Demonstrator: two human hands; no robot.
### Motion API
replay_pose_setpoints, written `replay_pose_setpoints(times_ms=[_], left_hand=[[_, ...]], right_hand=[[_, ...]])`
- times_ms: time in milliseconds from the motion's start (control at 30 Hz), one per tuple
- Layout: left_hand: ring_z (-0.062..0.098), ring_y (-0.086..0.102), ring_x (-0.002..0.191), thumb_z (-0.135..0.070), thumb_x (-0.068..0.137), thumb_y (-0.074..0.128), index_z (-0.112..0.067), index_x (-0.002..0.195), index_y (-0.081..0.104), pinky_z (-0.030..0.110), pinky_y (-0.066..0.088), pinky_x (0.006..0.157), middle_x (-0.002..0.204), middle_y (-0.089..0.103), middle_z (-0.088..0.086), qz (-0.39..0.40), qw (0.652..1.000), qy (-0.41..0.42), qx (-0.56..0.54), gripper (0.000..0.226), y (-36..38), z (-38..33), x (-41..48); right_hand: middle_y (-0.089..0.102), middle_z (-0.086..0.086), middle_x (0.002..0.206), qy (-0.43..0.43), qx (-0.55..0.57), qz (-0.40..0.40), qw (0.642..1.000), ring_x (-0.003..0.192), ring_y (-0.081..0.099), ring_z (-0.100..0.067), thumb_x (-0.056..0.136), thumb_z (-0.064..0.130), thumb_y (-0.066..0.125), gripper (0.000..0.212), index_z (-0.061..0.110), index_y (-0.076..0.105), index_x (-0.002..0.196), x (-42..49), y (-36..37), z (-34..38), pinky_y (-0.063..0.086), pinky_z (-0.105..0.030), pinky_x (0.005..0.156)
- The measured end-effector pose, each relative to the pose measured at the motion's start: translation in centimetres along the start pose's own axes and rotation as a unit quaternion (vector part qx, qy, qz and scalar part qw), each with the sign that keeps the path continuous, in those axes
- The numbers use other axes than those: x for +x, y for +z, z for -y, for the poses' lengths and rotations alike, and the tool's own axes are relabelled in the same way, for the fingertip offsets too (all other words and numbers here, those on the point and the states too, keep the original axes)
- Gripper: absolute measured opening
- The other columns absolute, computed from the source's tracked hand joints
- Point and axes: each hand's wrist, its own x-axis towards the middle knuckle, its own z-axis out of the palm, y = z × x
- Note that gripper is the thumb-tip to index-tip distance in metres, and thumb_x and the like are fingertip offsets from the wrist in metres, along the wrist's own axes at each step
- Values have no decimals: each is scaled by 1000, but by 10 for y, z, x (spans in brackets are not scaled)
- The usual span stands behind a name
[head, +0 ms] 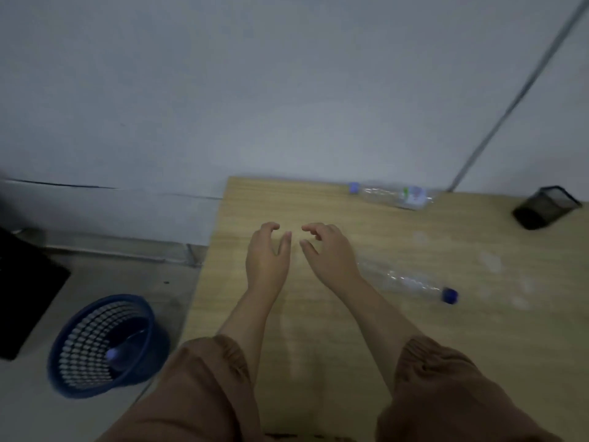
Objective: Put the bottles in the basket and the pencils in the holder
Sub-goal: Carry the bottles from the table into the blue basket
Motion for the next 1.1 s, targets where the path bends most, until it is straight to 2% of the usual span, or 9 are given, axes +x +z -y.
replay_pose_setpoints(times_ms=[133, 333, 400, 500, 567, 700, 867, 967, 1100], left_hand=[[24, 54, 115, -30, 93, 56, -9, 120, 57, 26, 36, 85, 120, 61, 9, 67, 997, 22, -7, 34, 65, -45, -34], [24, 55, 112, -30, 93, 56, -10, 118, 57, 26, 36, 85, 119, 61, 9, 110, 994, 21, 18, 32, 112, -73, -63], [23, 56, 110, -31, 93, 56, -11, 117, 58, 23, 35, 82, 118, 62, 8, 108, 994, 17, 29, 31, 116, -73, -66], [22, 56, 109, -33, 93, 55, -12, 115, 59, 22, 33, 80, 117, 61, 8, 87, 996, 3, 35, 31, 111, -68, -64], [23, 56, 111, -32, 94, 55, -11, 116, 59, 23, 34, 81, 118, 61, 8, 66, 997, -12, 36, 31, 103, -61, -61], [25, 56, 113, -30, 94, 56, -9, 115, 59, 27, 38, 87, 118, 62, 10, 21, 998, -45, 32, 30, 73, -41, -52], [23, 56, 111, -33, 94, 54, -11, 115, 59, 29, 40, 86, 117, 62, 9, -46, 994, -92, 33, 31, 2, 6, -35], [24, 55, 113, -32, 95, 52, -12, 116, 58, 31, 41, 90, 121, 60, 9, -81, 987, -139, 25, 30, -53, 46, -25], [26, 56, 110, -35, 95, 51, -11, 116, 58, 30, 40, 85, 122, 59, 10, -145, 970, -191, 46, 33, -136, 107, -14]], right_hand=[[62, -5, 117, 31, -89, -31, 995, 111, 56, -22, 86, 26, 61, 34, 20, 62, 120, -22, -65, -65, 45, -37, 94], [43, -6, 144, 187, -256, 88, 944, 135, 36, -28, 86, 42, 59, 61, 24, 39, 141, -43, -107, -151, 30, -43, 108], [41, -8, 142, 208, -289, 123, 926, 133, 37, -32, 88, 39, 56, 56, 25, 36, 138, -50, -106, -173, 29, -46, 107], [43, -11, 133, 212, -315, 119, 917, 119, 47, -36, 91, 21, 54, 47, 29, 36, 134, -53, -97, -186, 34, -44, 102], [40, -14, 131, 219, -297, 120, 922, 114, 49, -39, 92, 26, 52, 45, 33, 36, 134, -47, -91, -183, 36, -46, 100], [40, -12, 127, 191, -182, 151, 953, 111, 54, -38, 78, 58, 57, 71, 35, 30, 139, -29, -67, -153, 43, -43, 93], [52, -9, 122, 127, -14, 129, 983, 106, 59, -29, 76, 54, 58, 68, 32, 36, 136, -4, -2, -64, 48, -39, 90], [56, -7, 123, 45, 5, 146, 988, 111, 59, -25, 81, 50, 60, 62, 29, 41, 136, 5, 49, -1, 48, -39, 95], [58, -7, 128, 2, 39, 185, 982, 116, 57, -24, 84, 49, 60, 60, 25, 44, 136, 11, 130, 75, 46, -40, 99]])
